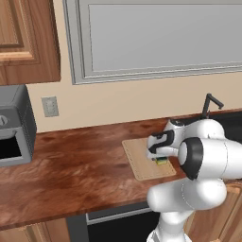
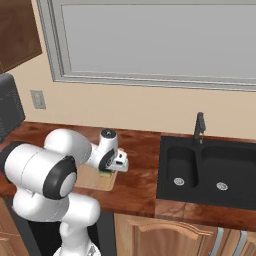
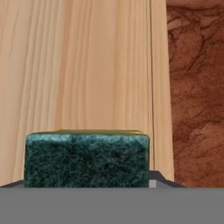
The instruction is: Pick up the sponge from the counter and clean the cutting board by briefly scrubbing or pressing down on the cutting board. Once finished, release the sponge.
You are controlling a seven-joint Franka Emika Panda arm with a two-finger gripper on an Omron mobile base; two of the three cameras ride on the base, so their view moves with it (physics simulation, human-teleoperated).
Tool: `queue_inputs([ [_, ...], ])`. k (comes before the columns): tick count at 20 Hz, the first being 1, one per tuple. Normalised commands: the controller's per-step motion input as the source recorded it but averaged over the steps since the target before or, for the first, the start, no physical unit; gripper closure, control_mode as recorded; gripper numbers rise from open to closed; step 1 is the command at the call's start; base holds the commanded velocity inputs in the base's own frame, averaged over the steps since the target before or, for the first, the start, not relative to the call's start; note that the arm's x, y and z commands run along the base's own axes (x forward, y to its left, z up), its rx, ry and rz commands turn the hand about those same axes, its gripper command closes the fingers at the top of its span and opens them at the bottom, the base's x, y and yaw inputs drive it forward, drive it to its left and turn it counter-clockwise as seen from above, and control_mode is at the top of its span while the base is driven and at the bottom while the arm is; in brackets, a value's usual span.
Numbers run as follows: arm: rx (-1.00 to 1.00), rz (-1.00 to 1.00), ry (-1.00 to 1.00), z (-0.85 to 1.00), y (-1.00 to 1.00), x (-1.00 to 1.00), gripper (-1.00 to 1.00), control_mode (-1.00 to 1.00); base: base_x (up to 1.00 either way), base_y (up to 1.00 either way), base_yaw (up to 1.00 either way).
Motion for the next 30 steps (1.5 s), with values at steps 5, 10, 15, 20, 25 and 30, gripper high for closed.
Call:
queue_inputs([
  [5, 0.0, 0.0, -0.06, 0.06, 0.0, 0.09, 1.0, -1.0, 0.0, 0.0, 0.0],
  [10, 0.0, 0.0, -0.03, 0.0, 0.0, 0.24, 1.0, -1.0, 0.0, 0.0, 0.0],
  [15, 0.0, 0.0, -0.02, 0.02, 0.0, 0.28, 1.0, -1.0, 0.0, 0.0, 0.0],
  [20, 0.0, 0.0, -0.03, -0.22, 0.0, 0.03, 1.0, -1.0, 0.0, 0.0, 0.0],
  [25, 0.0, 0.0, -0.06, 0.29, 0.0, 0.1, 1.0, -1.0, 0.0, 0.0, 0.0],
  [30, 0.0, 0.0, -0.01, -0.02, 0.03, 0.17, 1.0, -1.0, 0.0, 0.0, 0.0],
])
